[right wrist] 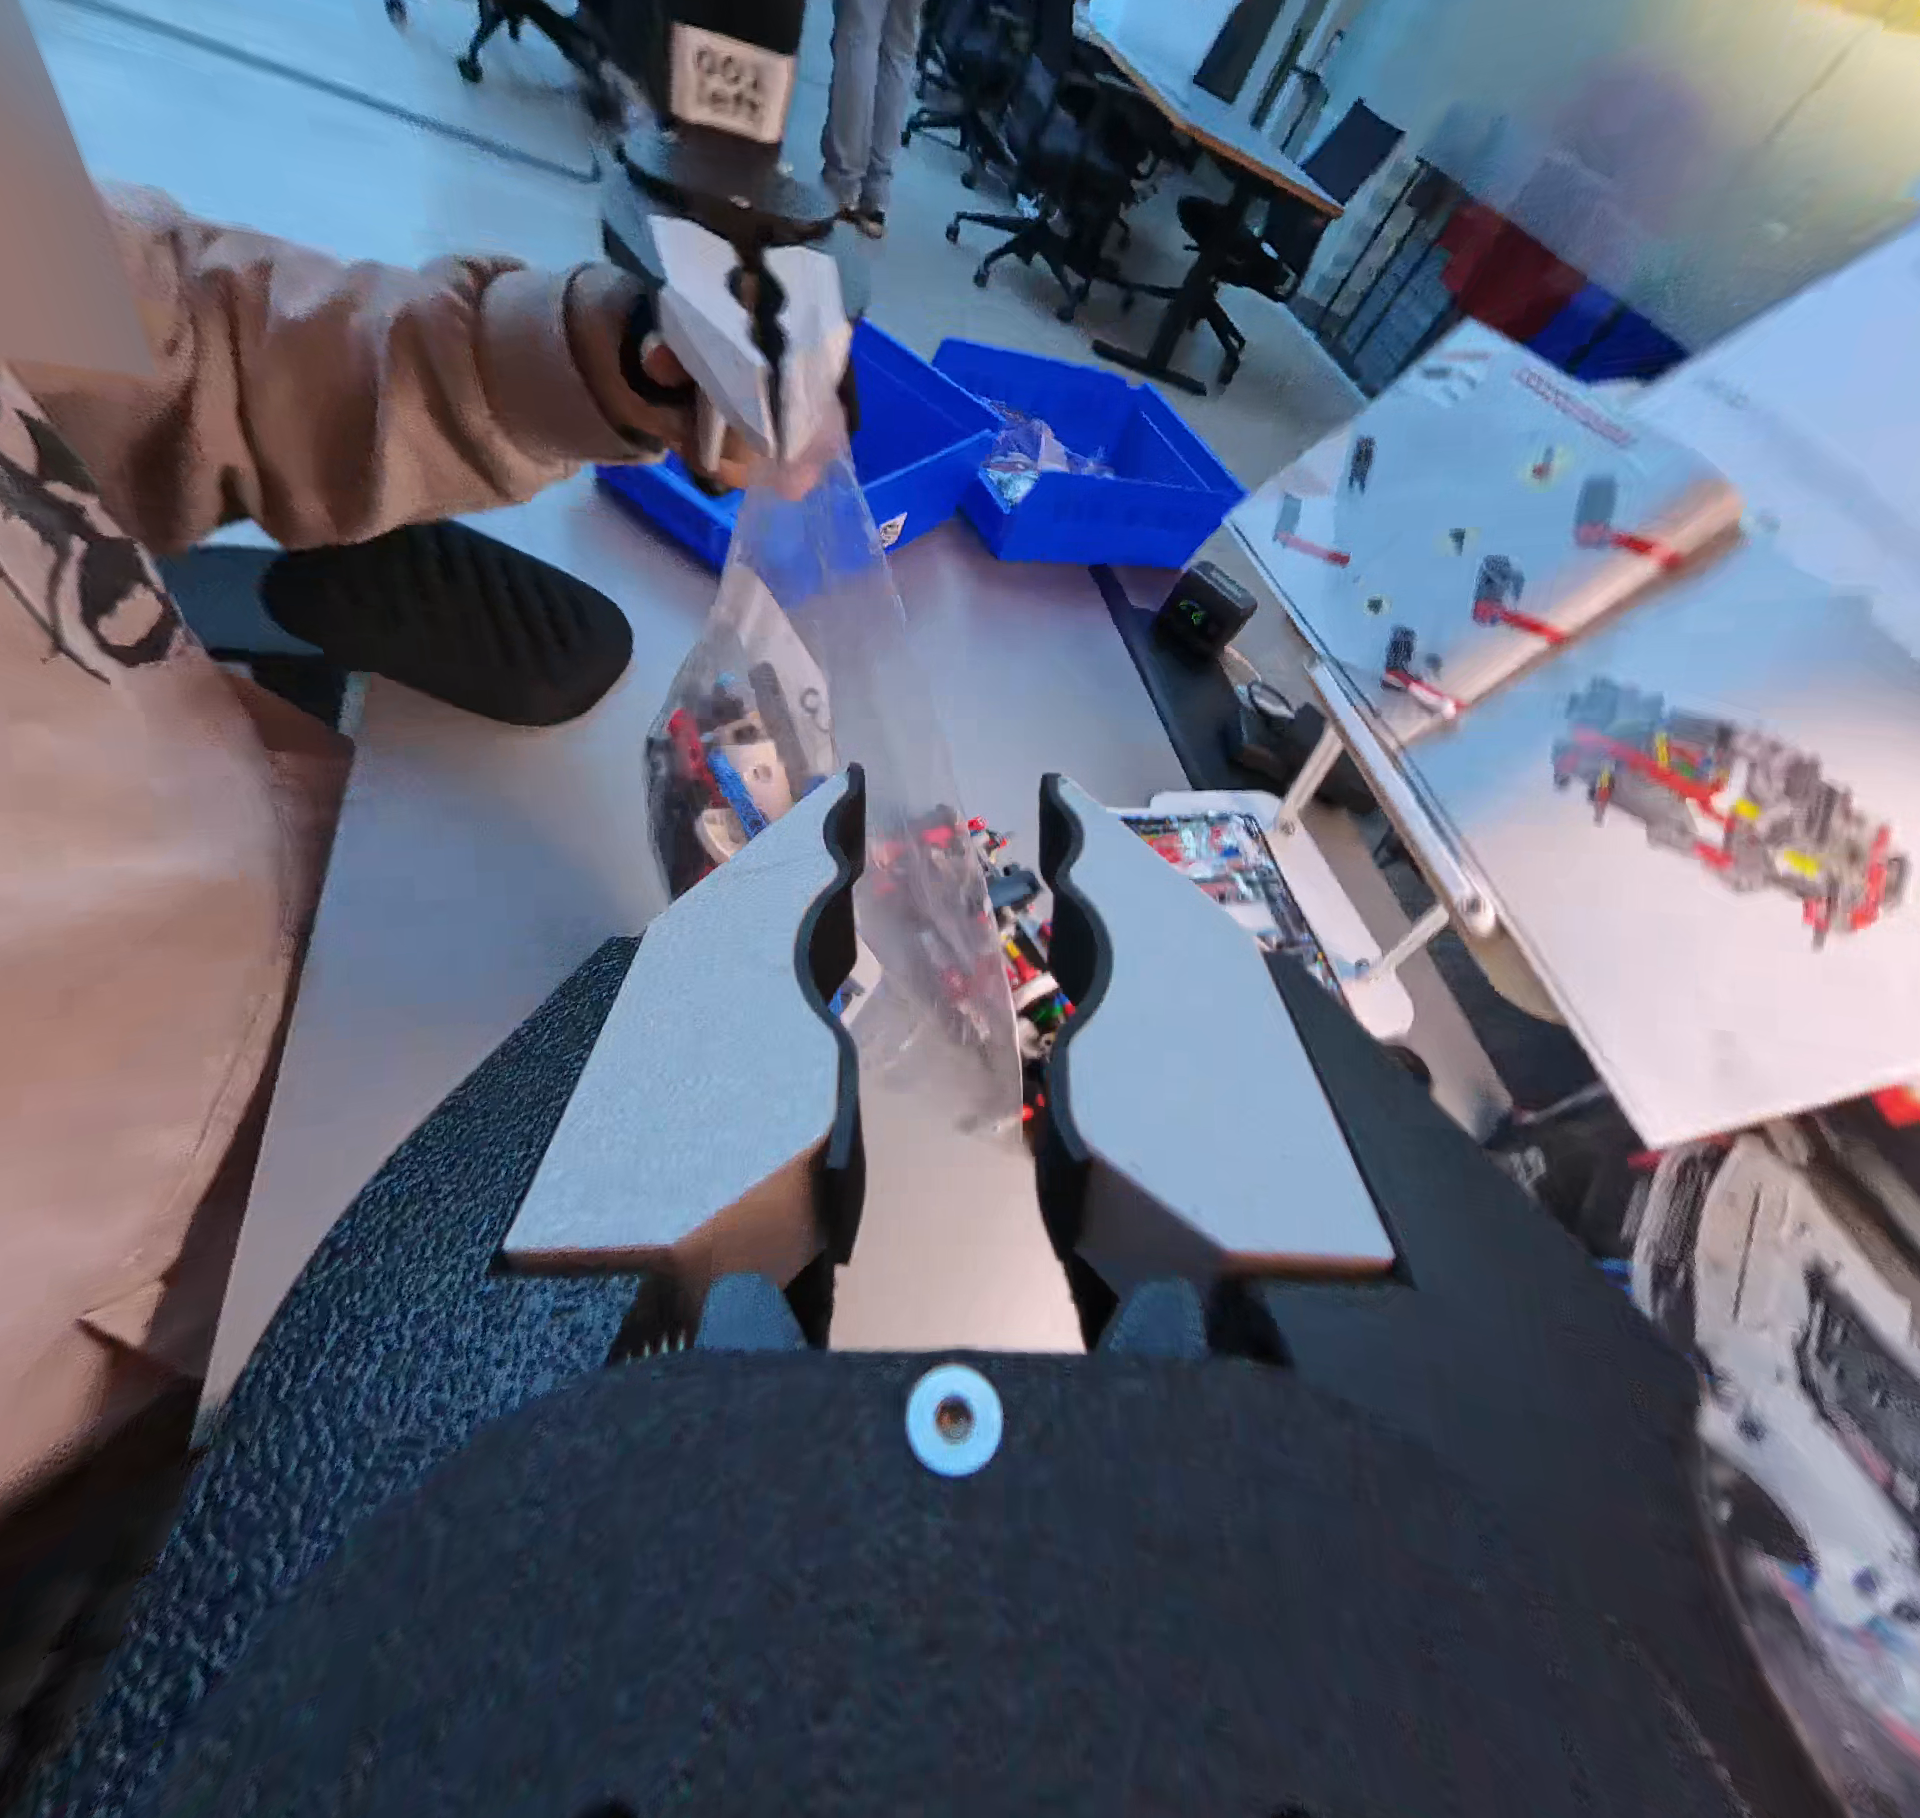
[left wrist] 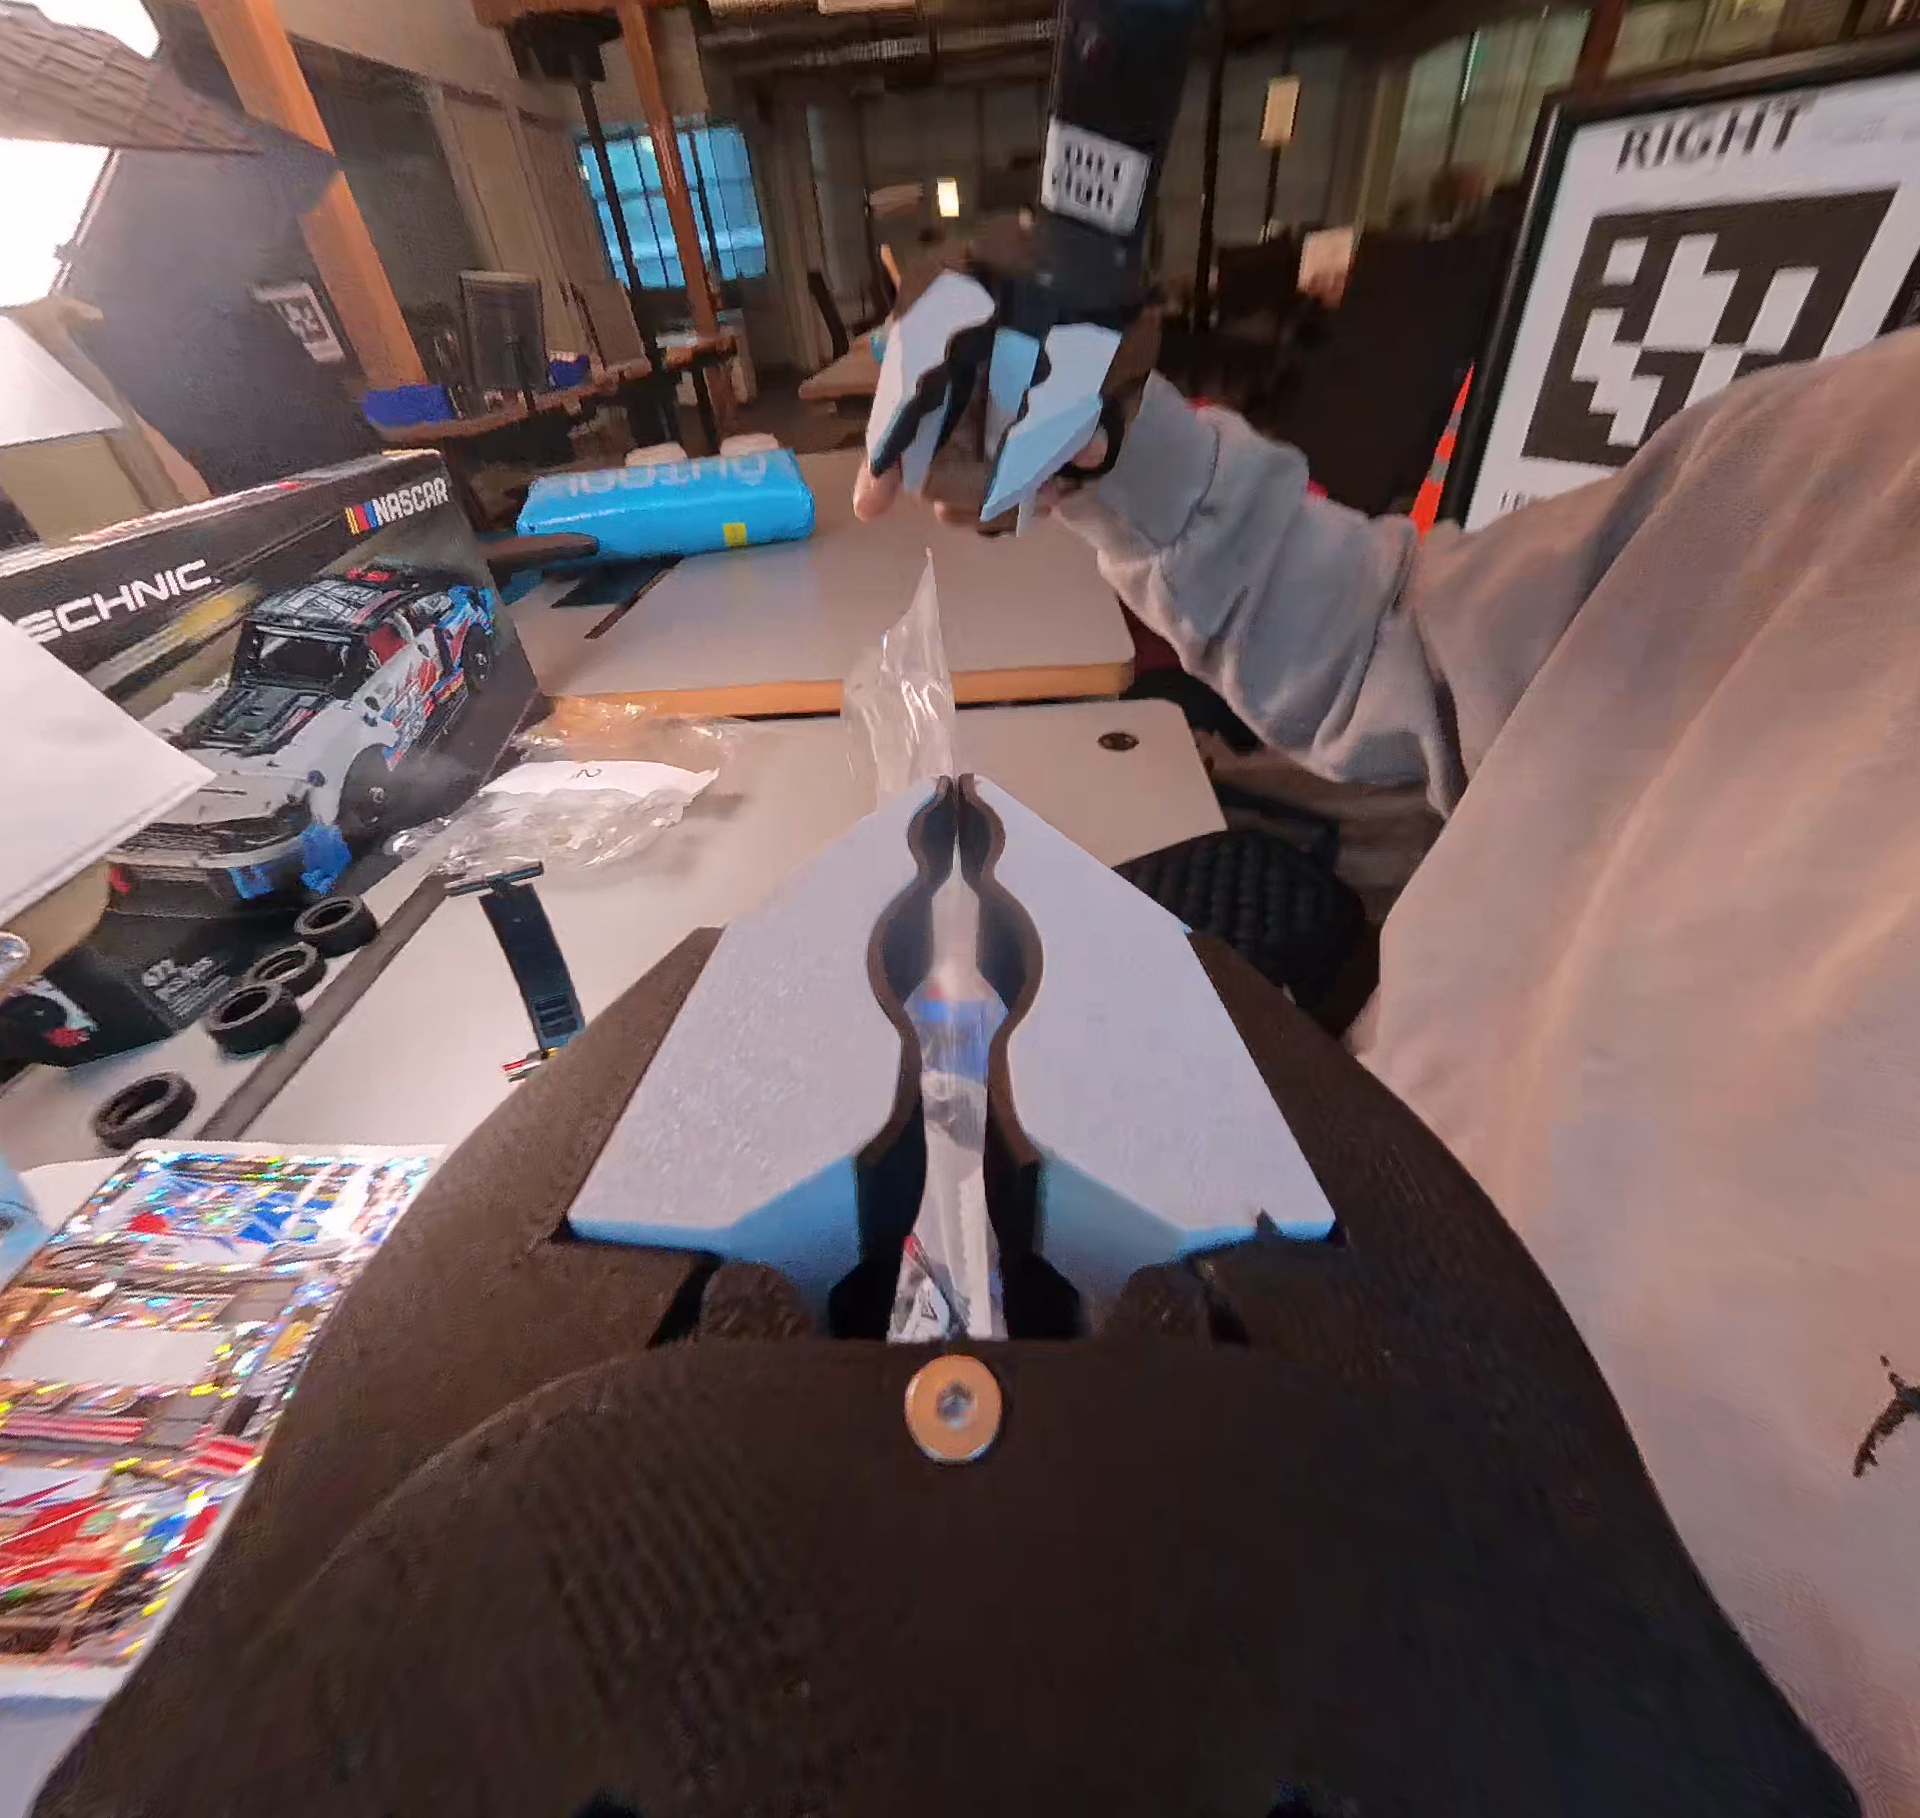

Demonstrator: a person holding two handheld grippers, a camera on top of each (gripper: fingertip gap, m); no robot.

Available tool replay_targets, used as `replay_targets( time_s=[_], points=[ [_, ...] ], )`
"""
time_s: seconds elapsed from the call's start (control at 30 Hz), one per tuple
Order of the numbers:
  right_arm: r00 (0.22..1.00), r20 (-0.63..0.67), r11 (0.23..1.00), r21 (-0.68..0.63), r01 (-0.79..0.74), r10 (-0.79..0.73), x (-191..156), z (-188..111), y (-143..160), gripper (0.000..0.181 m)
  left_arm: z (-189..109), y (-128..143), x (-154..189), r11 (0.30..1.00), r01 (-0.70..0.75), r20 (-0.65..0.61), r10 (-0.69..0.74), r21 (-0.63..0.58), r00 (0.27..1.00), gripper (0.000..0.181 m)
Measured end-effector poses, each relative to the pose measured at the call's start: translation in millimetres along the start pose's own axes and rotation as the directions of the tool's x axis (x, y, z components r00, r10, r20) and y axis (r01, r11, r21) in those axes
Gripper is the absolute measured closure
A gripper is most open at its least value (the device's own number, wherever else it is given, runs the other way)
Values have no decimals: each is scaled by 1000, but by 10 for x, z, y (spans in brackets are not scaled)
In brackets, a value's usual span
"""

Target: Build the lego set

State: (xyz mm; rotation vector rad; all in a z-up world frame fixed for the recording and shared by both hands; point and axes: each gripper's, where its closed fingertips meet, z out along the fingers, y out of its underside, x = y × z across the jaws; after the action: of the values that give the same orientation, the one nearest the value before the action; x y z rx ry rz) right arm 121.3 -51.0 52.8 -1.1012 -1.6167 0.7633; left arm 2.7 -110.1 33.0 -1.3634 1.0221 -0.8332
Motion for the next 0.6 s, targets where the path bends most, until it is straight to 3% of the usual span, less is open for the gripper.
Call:
replay_targets(
  time_s=[0.2, 0.23, 0.3, 0.43, 0.6],
  points=[
    [966, 222, 990, -7, 139, -134, -645, 699, -594, 142, 49, -247, 309, 958, -127, -57, 116, -259, 992, 181],
    [962, 240, 991, 14, 135, -134, -712, 785, -648, 147, 33, -238, 339, 946, -135, -58, 123, -296, 991, 181],
    [963, 242, 993, 48, 111, -120, -752, 902, -674, 181, 18, -158, 368, 928, -132, -60, 118, -349, 991, 181],
    [940, 339, 996, 59, -70, 46, -803, 977, -348, 181, 113, 175, 287, 951, -9, -55, -8, -308, 998, 181],
    [925, 320, 970, 65, -236, 204, -710, 951, 94, 181, 354, 418, 144, 969, 185, -107, -204, -162, 973, 175]
  ],
)
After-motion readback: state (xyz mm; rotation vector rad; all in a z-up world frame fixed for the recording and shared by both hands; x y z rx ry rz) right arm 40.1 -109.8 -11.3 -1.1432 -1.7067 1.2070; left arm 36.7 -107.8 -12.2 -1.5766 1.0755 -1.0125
